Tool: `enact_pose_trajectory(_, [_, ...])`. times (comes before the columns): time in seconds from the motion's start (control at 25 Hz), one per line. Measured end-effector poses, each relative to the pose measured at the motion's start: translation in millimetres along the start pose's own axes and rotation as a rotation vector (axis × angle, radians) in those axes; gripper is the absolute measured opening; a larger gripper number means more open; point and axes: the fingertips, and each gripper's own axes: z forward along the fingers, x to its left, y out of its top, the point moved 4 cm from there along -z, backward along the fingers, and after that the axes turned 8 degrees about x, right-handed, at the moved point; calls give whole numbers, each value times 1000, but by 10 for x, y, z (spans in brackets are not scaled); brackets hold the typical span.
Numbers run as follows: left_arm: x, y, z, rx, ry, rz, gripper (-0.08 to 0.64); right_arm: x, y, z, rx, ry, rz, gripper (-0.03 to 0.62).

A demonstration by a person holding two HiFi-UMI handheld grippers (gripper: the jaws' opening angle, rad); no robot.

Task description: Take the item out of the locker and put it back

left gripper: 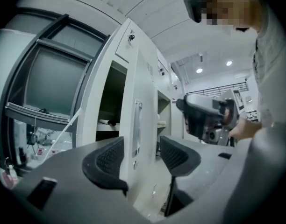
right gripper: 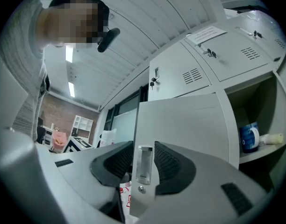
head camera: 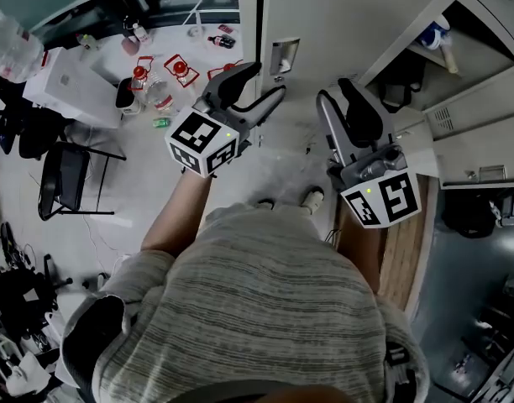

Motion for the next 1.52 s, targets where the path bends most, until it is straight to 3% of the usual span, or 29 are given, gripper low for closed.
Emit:
enact_pose_trajectory(0.2, [-414, -12, -165, 37, -195, 24, 242, -39, -3, -102, 3, -66, 6, 137])
enact_pose_trajectory(0.56, [-1109, -40, -195, 72, -453, 62, 187, -67, -43, -460, 25, -148, 16, 137])
enact_pose_trajectory(0.84, [-1720, -66, 12, 58, -590, 60, 163, -143, 20, -1021, 2, -262, 36, 137])
enact_pose_trajectory(1.2, [-2314, -179, 213, 79, -607, 68, 163, -74, 57, -1856, 4, -385, 60, 137])
enact_pose_trajectory(1.52, [-2282, -187, -99, 85, -487, 46, 156, 237, 109, -1745, 1, -268, 41, 137])
